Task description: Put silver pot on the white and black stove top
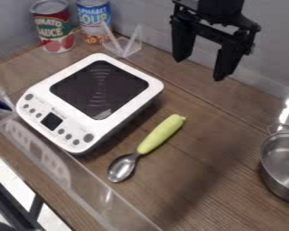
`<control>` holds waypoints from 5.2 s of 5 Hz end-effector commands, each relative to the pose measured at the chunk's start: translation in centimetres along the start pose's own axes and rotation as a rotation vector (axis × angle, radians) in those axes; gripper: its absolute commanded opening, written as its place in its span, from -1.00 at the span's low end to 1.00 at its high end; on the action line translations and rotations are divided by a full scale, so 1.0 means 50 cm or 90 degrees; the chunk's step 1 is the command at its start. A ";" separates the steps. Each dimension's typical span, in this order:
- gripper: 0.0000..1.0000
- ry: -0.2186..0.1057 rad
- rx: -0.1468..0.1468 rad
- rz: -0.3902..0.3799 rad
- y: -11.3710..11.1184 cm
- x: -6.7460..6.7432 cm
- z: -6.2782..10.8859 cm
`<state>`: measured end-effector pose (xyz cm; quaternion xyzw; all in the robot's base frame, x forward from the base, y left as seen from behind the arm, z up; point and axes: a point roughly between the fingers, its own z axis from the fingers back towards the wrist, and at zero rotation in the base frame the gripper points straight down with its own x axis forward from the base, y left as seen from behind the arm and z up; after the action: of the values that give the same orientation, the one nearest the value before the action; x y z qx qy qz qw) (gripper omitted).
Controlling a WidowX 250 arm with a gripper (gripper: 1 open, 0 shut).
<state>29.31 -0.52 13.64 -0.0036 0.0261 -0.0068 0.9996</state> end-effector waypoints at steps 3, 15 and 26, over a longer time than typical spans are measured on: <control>1.00 -0.018 -0.009 0.003 -0.100 0.026 -0.039; 1.00 0.001 0.021 0.089 -0.255 0.096 -0.166; 1.00 0.049 0.045 0.126 -0.216 0.089 -0.113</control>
<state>32.07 -11.40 4.11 0.0582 0.1172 0.0860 0.9877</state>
